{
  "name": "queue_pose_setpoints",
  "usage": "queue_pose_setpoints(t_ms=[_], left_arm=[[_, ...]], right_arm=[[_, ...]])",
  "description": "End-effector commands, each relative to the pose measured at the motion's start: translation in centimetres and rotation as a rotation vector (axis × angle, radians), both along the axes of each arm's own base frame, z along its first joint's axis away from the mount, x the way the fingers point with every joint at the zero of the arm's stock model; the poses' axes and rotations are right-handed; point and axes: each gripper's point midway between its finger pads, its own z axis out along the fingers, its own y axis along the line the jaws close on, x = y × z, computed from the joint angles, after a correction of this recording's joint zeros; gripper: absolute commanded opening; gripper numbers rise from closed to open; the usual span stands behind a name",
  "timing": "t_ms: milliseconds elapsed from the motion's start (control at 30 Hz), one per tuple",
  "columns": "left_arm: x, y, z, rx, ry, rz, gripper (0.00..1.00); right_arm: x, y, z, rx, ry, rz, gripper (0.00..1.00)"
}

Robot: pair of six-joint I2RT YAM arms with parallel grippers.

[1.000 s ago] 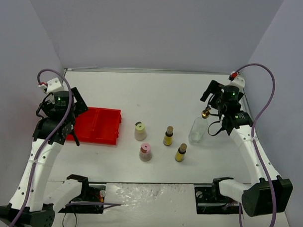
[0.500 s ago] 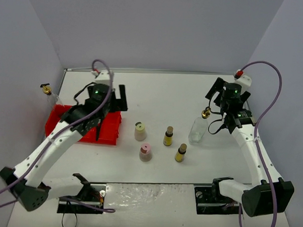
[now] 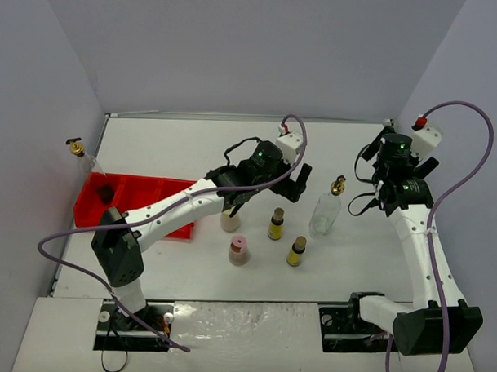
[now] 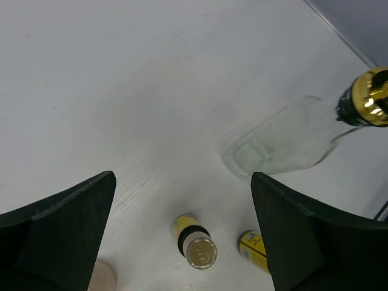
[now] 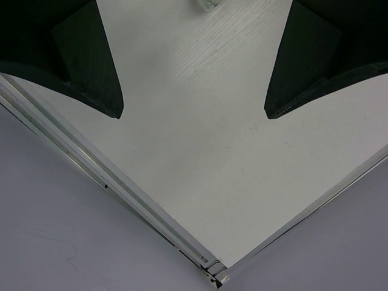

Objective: Organize the condiment bottles

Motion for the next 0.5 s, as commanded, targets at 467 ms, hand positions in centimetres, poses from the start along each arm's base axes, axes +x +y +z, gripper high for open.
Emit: queue_pose_setpoints(t_ms=[467], left_arm=[[-6.9, -7.0, 5.2, -0.248, -0.095, -0.635, 0.94]], right_arm=[[0.2, -1.0, 3.7, 0.024, -0.105, -0.048, 1.00]])
